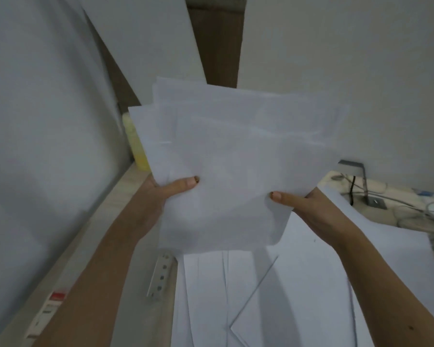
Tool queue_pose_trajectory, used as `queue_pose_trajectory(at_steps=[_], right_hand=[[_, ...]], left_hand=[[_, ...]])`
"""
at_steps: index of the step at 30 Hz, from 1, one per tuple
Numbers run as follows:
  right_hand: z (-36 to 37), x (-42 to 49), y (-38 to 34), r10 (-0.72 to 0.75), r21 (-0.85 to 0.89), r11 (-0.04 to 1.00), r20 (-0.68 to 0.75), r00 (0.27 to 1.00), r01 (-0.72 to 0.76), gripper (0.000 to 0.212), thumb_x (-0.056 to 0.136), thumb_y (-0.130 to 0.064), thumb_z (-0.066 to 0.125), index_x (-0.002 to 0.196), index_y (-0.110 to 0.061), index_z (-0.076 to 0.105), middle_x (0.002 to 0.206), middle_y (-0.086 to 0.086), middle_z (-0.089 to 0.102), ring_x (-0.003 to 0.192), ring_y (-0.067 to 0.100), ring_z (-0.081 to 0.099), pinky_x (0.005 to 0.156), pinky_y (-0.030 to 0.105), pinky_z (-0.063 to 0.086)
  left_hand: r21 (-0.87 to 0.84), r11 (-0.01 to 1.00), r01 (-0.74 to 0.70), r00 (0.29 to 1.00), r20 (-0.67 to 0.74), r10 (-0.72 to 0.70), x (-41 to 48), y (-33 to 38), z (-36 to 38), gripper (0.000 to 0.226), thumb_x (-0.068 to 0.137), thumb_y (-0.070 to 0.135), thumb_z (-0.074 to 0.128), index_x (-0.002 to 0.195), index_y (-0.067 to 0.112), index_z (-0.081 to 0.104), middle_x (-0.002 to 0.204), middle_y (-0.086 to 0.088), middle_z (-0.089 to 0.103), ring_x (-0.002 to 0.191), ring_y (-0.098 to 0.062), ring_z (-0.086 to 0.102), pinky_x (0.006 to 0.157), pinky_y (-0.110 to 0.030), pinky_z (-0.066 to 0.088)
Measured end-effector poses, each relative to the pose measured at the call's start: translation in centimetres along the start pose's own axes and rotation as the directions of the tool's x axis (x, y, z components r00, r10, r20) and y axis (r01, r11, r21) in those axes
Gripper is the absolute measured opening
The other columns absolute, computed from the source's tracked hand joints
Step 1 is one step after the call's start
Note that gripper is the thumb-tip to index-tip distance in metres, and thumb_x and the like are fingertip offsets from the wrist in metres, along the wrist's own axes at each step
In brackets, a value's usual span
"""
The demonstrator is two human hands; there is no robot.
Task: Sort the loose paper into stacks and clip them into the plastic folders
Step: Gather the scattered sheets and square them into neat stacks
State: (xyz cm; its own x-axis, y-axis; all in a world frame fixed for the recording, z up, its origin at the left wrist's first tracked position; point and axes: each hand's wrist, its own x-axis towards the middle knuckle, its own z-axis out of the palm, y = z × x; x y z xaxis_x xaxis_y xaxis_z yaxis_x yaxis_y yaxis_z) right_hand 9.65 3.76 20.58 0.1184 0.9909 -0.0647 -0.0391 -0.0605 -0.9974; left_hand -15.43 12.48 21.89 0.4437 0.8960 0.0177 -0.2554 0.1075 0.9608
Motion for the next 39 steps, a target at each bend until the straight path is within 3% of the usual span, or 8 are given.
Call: queue_pose_trajectory(at_steps=[8,11,16,22,26,31,34,39], right_hand=[[-2.9,-4.5,1.8,-0.035,0.05,0.998,-0.148,0.988,0.043,0.042,0.058,-0.024,0.078,0.099,-0.028,0.071,0.106,-0.002,0.073,0.1,0.016,0.068,0.08,0.025,0.055],[-3.5,-6.3,3.5,0.038,0.045,0.999,-0.184,0.982,-0.03,0.041,0.066,-0.011,0.075,0.105,-0.021,0.067,0.105,0.0,0.073,0.098,0.017,0.069,0.074,0.022,0.055],[-3.0,-7.8,7.7,0.26,0.079,0.965,-0.215,0.941,-0.248,0.037,0.062,-0.02,0.078,0.099,-0.022,0.071,0.103,0.0,0.074,0.098,0.019,0.069,0.081,0.03,0.056],[-2.6,-8.2,7.1,0.173,0.132,0.982,-0.311,0.935,-0.138,0.036,0.06,-0.014,0.081,0.094,-0.021,0.072,0.097,0.001,0.075,0.09,0.017,0.071,0.076,0.029,0.057],[-3.1,-9.3,7.7,0.179,0.12,0.981,-0.245,0.953,-0.153,0.029,0.059,-0.017,0.084,0.085,-0.026,0.076,0.093,-0.003,0.076,0.086,0.013,0.071,0.068,0.019,0.055],[-2.3,-10.2,10.0,0.309,0.114,0.951,-0.246,0.919,-0.289,0.036,0.061,-0.018,0.081,0.094,-0.028,0.072,0.104,-0.003,0.074,0.096,0.014,0.069,0.085,0.029,0.054],[-3.2,-10.2,9.4,0.254,0.144,0.964,-0.249,0.935,-0.224,0.028,0.062,-0.021,0.081,0.088,-0.029,0.074,0.098,-0.005,0.075,0.09,0.011,0.07,0.077,0.022,0.055],[-3.7,-10.2,10.8,0.295,0.106,0.955,-0.269,0.917,-0.276,0.021,0.076,-0.019,0.074,0.093,-0.032,0.071,0.101,-0.008,0.074,0.094,0.008,0.068,0.084,0.026,0.054]], left_hand=[[0.121,0.992,-0.023,0.993,0.116,0.009,0.3,-3.7,2.7,0.037,0.044,0.028,0.083,0.076,0.043,0.074,0.082,0.018,0.074,0.081,-0.001,0.07,0.066,-0.016,0.055],[0.136,0.989,0.051,0.993,0.1,-0.065,-0.2,-6.3,3.0,0.033,0.055,0.007,0.082,0.074,0.033,0.075,0.078,0.017,0.074,0.077,-0.001,0.07,0.063,-0.014,0.054],[0.195,0.932,0.305,0.947,0.037,-0.318,-1.7,-11.1,2.9,0.043,0.04,0.031,0.082,0.081,0.021,0.073,0.082,0.006,0.076,0.078,-0.012,0.072,0.066,-0.022,0.058],[0.152,0.968,0.199,0.978,0.036,-0.207,-2.5,-10.7,3.6,0.022,0.053,0.021,0.076,0.075,0.02,0.071,0.073,0.009,0.075,0.07,-0.006,0.07,0.059,-0.016,0.053],[0.181,0.955,0.233,0.971,0.014,-0.24,-3.4,-12.3,2.7,0.047,0.039,0.036,0.071,0.081,0.015,0.065,0.067,0.009,0.073,0.064,0.0,0.068,0.056,-0.013,0.052],[0.23,0.916,0.329,0.944,-0.093,-0.316,-4.9,-15.0,3.4,0.022,0.07,0.013,0.076,0.078,0.024,0.06,0.062,0.016,0.069,0.056,0.009,0.064,0.051,-0.006,0.049],[0.259,0.924,0.281,0.959,-0.107,-0.262,-4.4,-14.6,3.5,0.026,0.058,0.018,0.075,0.079,0.028,0.065,0.067,0.019,0.072,0.067,0.002,0.067,0.062,-0.013,0.055],[0.244,0.895,0.375,0.926,-0.138,-0.35,-4.9,-15.7,5.3,0.027,0.08,0.001,0.067,0.087,0.026,0.063,0.07,0.02,0.072,0.086,-0.012,0.063,0.07,-0.02,0.051]])
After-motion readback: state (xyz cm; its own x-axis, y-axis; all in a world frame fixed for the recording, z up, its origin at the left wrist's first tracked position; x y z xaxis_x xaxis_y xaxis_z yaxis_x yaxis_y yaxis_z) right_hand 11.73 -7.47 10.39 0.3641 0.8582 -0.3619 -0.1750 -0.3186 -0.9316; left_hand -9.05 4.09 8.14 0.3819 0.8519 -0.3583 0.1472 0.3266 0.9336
